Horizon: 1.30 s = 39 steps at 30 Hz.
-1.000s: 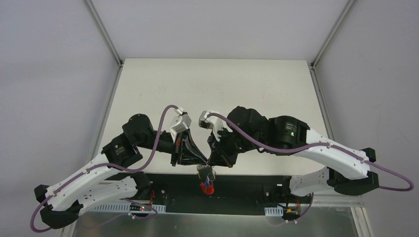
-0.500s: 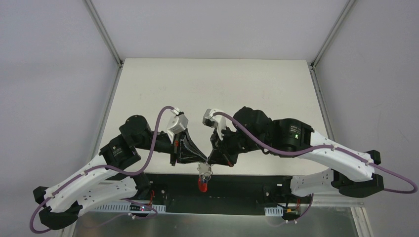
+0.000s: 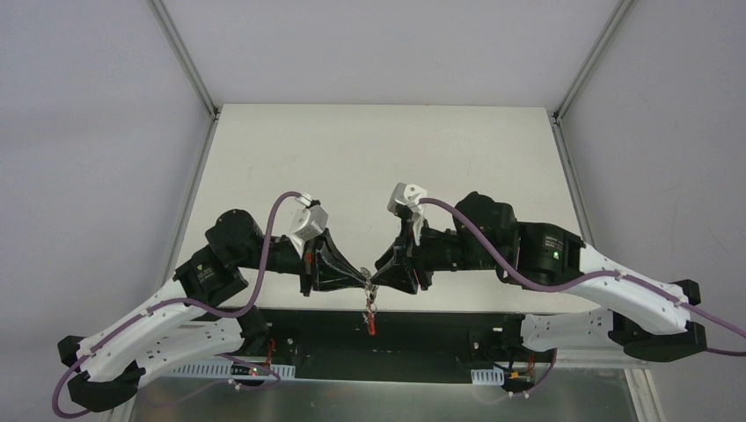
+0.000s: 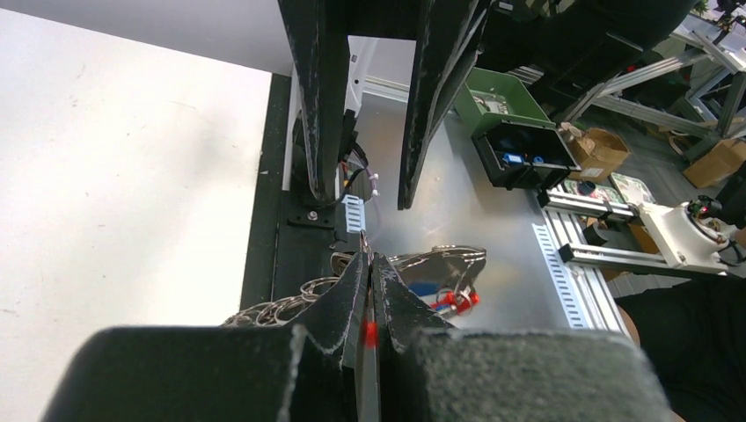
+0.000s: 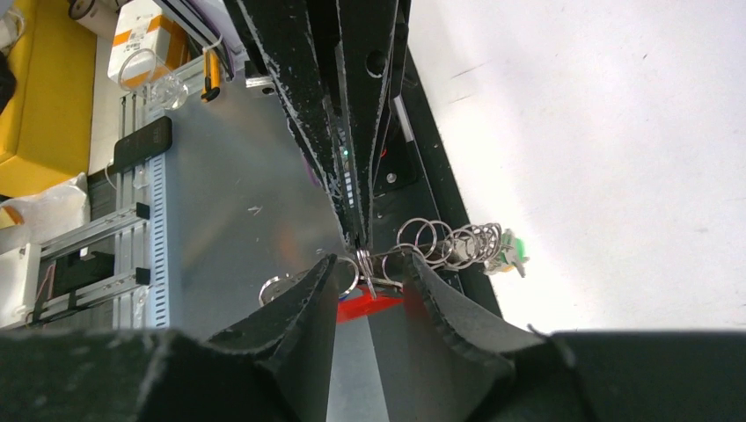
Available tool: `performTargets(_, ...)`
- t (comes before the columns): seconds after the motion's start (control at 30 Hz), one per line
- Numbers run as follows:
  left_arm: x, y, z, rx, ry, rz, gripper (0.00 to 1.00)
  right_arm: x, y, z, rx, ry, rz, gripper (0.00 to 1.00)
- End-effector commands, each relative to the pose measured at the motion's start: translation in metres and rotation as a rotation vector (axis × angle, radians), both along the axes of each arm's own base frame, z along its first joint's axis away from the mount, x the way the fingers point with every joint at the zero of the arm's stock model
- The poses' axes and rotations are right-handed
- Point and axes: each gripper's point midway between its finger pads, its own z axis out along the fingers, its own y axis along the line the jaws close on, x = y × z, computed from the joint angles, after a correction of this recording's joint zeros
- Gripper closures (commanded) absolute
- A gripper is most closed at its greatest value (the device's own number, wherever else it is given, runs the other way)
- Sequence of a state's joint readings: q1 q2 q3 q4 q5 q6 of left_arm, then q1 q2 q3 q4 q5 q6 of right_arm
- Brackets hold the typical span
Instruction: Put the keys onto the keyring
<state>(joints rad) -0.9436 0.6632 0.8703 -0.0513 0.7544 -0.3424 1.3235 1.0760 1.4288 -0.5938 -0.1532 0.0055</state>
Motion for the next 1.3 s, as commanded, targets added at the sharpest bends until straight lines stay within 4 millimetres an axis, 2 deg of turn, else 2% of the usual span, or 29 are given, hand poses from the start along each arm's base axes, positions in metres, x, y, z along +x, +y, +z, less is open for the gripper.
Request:
performTargets(0.0,-0.006,0.002,0.028,-0.121,-0.093,-0.022,1.00,0.009,0.002,0.024,0.117,-0.080,-0.023,0.64)
performTargets(0.53,-0.016,0.013,0.052,-0.222,-0.151,-0.037,1.00,-0.010,0.003,0.014,0.128,-0.064,0.088,0.64)
performTargets(0.83,-0.017,0.014,0.053,-0.233,-0.150,-0.031,1.00,-0.019,0.004,0.015,0.138,-0.055,0.136,0.74)
performTargets(1.03,-0.016,0.014,0.053,-0.233,-0.148,-0.029,1.00,-0.021,0.004,0.018,0.150,-0.077,0.140,0.68)
performTargets(1.27,-0.016,0.014,0.054,-0.238,-0.150,-0.027,1.00,-0.024,0.007,0.019,0.151,-0.095,0.156,0.68)
